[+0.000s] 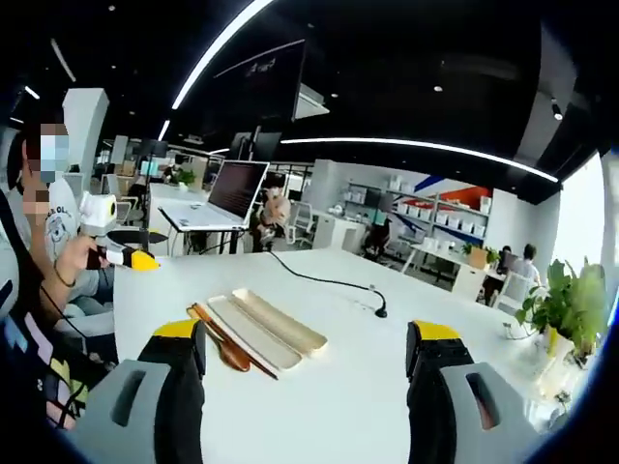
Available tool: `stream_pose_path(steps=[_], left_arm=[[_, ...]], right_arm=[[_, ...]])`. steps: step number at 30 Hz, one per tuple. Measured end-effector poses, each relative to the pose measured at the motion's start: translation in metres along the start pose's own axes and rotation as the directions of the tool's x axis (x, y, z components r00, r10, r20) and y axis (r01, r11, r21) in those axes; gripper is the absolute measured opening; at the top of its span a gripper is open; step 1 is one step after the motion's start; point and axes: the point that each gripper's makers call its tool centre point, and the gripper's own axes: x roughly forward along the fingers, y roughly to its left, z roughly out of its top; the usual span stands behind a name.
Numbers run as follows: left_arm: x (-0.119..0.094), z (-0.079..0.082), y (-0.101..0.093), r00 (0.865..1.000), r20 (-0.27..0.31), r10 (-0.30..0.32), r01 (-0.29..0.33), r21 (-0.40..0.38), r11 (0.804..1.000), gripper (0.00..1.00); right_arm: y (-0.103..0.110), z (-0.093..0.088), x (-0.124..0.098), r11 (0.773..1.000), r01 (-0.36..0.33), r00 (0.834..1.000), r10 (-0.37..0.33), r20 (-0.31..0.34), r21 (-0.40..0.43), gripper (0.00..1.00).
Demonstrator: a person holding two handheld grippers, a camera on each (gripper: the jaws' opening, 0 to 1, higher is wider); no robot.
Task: Arrange the utensils inside the cutlery case until each visible utensil rests in its matching compartment.
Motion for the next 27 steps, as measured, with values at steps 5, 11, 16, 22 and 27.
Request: stream_pose_path(steps=[5,11,16,22,27], left_arm=[[-0.002,0.0,0.011,1.0,0.002,0.026,-0.026,-0.01,1.0,0.87],[-0.004,0.005,0.019,0.998,0.01,0.061,-0.061,0.026,0.998,0.84],[-0.006,0.005,0.018,0.999,0.008,0.051,-0.052,0.021,0.998,0.83],[-0.007,0.004,0.017,0.999,0.007,0.034,-0.034,0.002,0.999,0.82],[-0.008,0.008,0.014,1.0,0.015,0.023,-0.023,-0.023,0.999,0.81]], right_arm=[[0.032,0.002,0.029,0.988,-0.154,0.986,0.151,-0.067,-0.03,0.79],[0.069,0.009,0.048,0.95,-0.31,0.948,0.311,-0.066,0.029,0.69],[0.089,0.006,0.071,0.926,-0.378,0.918,0.377,-0.122,0.018,0.6],[0.116,-0.002,0.097,0.862,-0.507,0.84,0.495,-0.221,0.003,0.46],[0.133,-0.014,0.115,0.812,-0.582,0.759,0.563,-0.329,0.045,0.39]])
